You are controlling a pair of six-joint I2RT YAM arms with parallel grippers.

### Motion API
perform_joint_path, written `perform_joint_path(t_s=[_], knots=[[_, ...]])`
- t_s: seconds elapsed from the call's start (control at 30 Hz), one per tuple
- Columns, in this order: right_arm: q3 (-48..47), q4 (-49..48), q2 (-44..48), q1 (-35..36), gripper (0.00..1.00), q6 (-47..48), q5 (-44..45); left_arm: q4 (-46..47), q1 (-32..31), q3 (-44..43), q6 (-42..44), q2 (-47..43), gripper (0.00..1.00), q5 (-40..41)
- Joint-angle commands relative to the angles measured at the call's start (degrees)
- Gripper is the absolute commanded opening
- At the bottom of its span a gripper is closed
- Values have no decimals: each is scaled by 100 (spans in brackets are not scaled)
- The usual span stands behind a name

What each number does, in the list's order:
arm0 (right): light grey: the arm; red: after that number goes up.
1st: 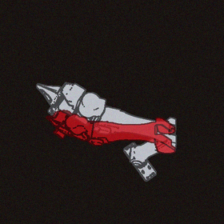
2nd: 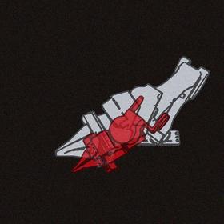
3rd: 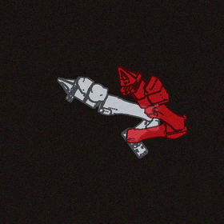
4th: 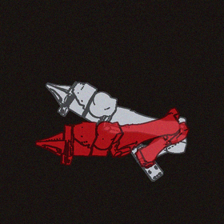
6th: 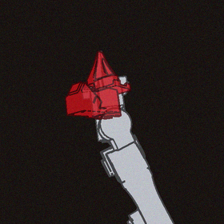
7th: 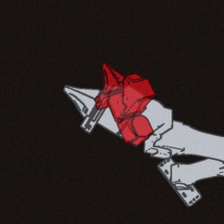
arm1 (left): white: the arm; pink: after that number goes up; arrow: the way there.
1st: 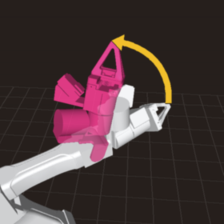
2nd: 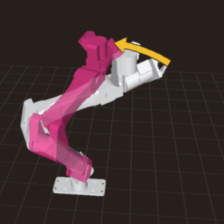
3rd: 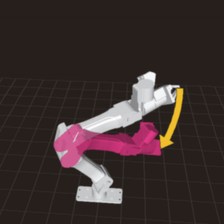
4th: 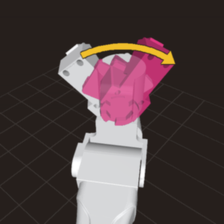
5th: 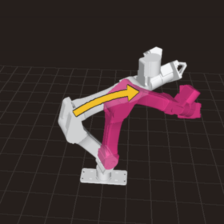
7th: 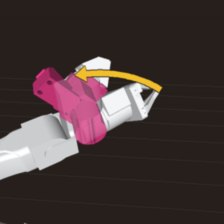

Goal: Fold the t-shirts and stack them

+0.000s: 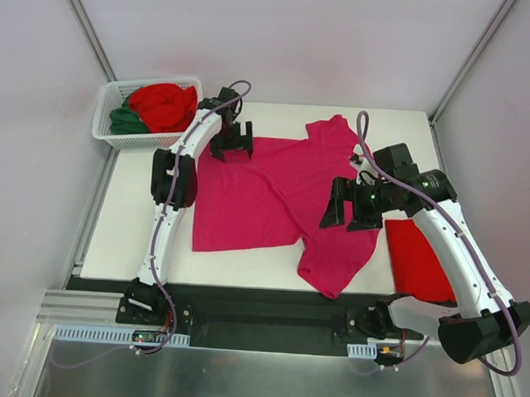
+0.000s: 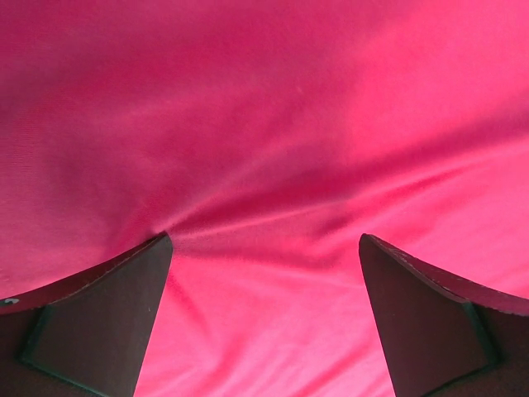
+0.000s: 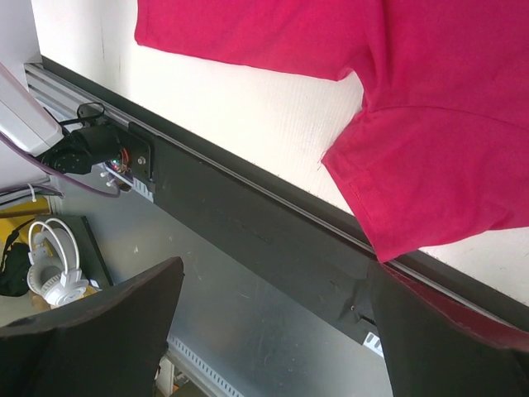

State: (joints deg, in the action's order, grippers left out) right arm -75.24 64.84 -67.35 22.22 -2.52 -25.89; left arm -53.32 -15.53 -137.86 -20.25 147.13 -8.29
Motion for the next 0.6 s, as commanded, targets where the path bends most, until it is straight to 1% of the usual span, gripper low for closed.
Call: perform_joint_path(t_s=[0.0,0.07,0.1,0.13,0.23,0.27,0.33,0.4,0.43,0.47,0.57], knots=[[-8,248,135,-94,96,138,-21,-310,234,-30,179,281,99,803],[27,249,91,-95,96,164,-83,-319,313,-48,197,229,99,803],[53,249,91,-95,96,182,-92,-319,305,-74,206,202,99,960],[80,231,82,-95,96,191,-127,-293,305,-100,197,167,99,839],[290,108,91,-95,96,209,-188,-57,261,-66,153,-26,99,234],[352,73,108,-86,96,217,-197,49,200,39,153,-218,99,-264],[571,-85,117,-95,96,217,-223,146,121,286,48,-395,99,-566],[782,-277,117,-95,96,217,-346,208,7,549,-75,-693,99,-1119],[853,-348,117,-95,96,182,-399,278,-37,654,-180,-921,99,-1261],[923,-488,117,-86,96,165,-443,348,-168,882,-233,-1045,99,-1619],[1204,-787,100,-95,96,156,-593,497,-415,1173,-374,-1520,99,-2008]])
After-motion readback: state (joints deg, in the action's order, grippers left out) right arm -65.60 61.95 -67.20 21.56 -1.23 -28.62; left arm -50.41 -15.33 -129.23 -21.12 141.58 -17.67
